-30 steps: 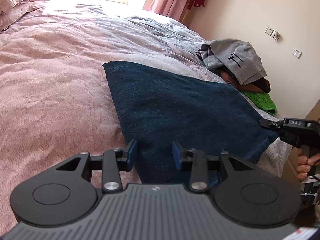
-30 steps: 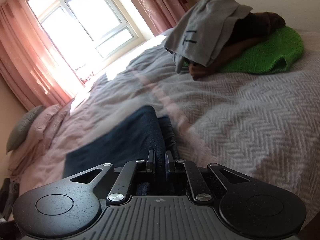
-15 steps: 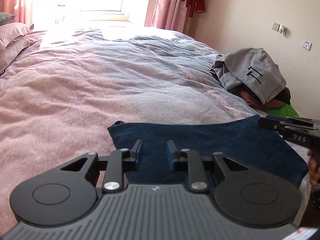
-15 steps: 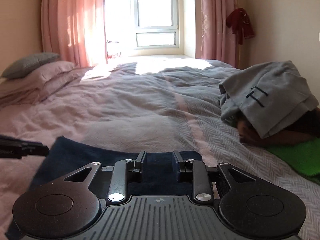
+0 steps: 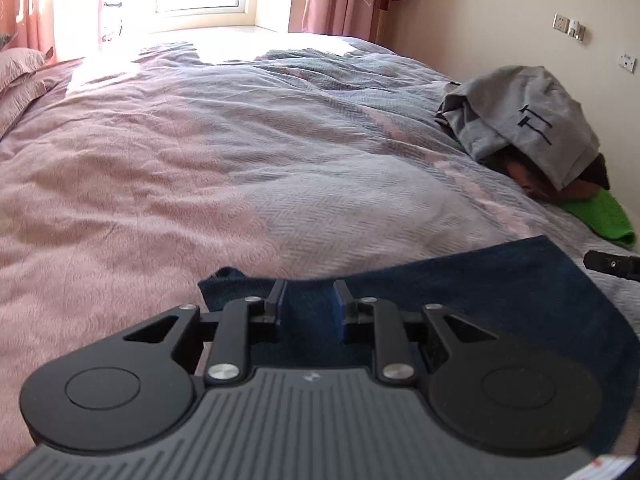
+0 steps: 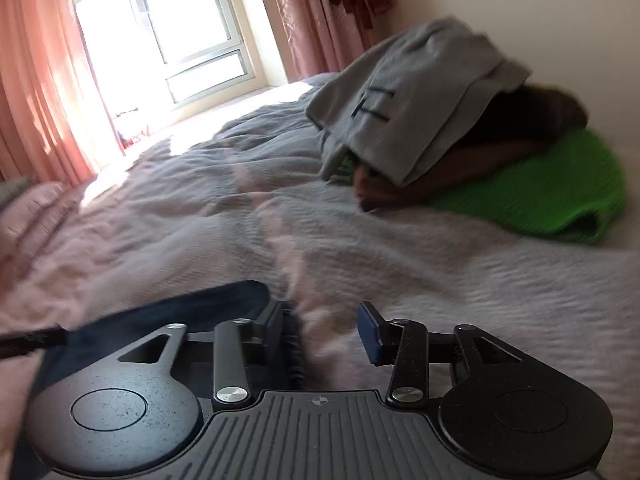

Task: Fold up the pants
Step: 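Press the folded jeans flat and open both grippers, then grasp the folded jeans bundle edges with both grippers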

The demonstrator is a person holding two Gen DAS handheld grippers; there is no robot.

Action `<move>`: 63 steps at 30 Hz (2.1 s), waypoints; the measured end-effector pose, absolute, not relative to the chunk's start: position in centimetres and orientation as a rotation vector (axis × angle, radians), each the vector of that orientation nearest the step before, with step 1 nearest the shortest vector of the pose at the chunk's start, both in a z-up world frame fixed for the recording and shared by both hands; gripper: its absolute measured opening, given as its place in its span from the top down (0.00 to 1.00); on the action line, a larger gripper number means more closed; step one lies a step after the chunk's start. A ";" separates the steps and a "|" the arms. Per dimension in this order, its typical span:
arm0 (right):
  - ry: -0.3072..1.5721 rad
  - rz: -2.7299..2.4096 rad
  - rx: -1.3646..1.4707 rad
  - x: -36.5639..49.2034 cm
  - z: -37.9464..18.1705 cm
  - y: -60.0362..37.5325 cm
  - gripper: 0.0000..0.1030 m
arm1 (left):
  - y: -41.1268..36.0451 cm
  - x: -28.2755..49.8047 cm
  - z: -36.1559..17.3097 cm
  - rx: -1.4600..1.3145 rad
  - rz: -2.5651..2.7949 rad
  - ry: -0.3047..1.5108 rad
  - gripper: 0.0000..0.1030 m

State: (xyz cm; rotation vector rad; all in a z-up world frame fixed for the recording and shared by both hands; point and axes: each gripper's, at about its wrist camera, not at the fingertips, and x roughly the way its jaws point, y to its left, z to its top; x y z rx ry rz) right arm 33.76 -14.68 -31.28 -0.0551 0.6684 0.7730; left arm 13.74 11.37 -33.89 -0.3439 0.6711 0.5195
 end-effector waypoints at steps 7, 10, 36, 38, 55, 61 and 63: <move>0.529 1.052 -0.050 25.8 -28.7 -19.5 0.85 | 5.2 7.3 -31.6 -0.391 0.449 0.661 0.81; 0.585 0.987 -0.219 24.3 -31.4 -18.6 0.93 | 2.9 6.2 -32.4 -0.385 0.447 0.676 0.81; 0.710 0.863 -0.186 16.8 -31.3 -20.7 0.58 | -4.5 1.7 -31.4 -0.304 0.538 0.776 0.68; 0.717 0.865 -0.140 15.3 -31.2 -21.6 0.50 | -5.3 0.9 -31.0 -0.302 0.536 0.788 0.64; 0.726 0.899 -0.124 10.0 -29.2 -23.7 0.47 | -8.3 -3.0 -29.9 -0.293 0.525 0.804 0.49; 0.793 0.861 -0.119 10.6 -31.4 -25.2 0.47 | -7.5 -4.0 -30.7 -0.319 0.508 0.787 0.47; 0.828 0.846 -0.095 11.4 -32.2 -26.1 0.47 | -6.5 -4.5 -30.9 -0.366 0.489 0.764 0.47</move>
